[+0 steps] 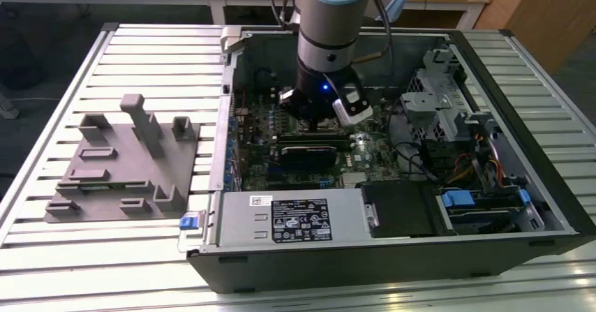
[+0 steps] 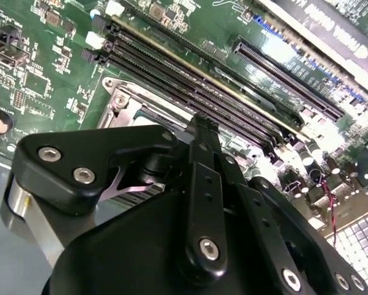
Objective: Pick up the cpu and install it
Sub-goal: 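Install the second cpu locking lever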
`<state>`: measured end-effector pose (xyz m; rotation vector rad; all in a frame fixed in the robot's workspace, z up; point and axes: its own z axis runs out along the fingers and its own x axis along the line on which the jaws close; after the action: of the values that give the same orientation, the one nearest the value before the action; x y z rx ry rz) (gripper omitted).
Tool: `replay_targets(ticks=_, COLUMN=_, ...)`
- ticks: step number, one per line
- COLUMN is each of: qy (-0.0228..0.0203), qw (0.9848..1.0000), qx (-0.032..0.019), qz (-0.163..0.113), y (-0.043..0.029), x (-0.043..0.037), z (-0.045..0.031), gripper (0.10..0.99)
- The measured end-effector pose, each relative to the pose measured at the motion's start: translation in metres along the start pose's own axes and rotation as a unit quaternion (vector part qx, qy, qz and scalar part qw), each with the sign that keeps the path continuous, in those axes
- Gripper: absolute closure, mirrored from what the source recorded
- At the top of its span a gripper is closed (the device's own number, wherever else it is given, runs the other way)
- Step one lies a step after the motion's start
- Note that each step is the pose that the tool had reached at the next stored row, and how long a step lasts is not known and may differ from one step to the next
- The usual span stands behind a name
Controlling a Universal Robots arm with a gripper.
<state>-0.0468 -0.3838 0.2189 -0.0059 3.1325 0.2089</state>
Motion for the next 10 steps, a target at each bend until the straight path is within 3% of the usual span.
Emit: replay_targets(ticks=10, qy=-0.0001, qw=0.9998, qx=-0.0197, qz=0.0, y=-0.009, x=0.0108, z=0.001, gripper=0.98)
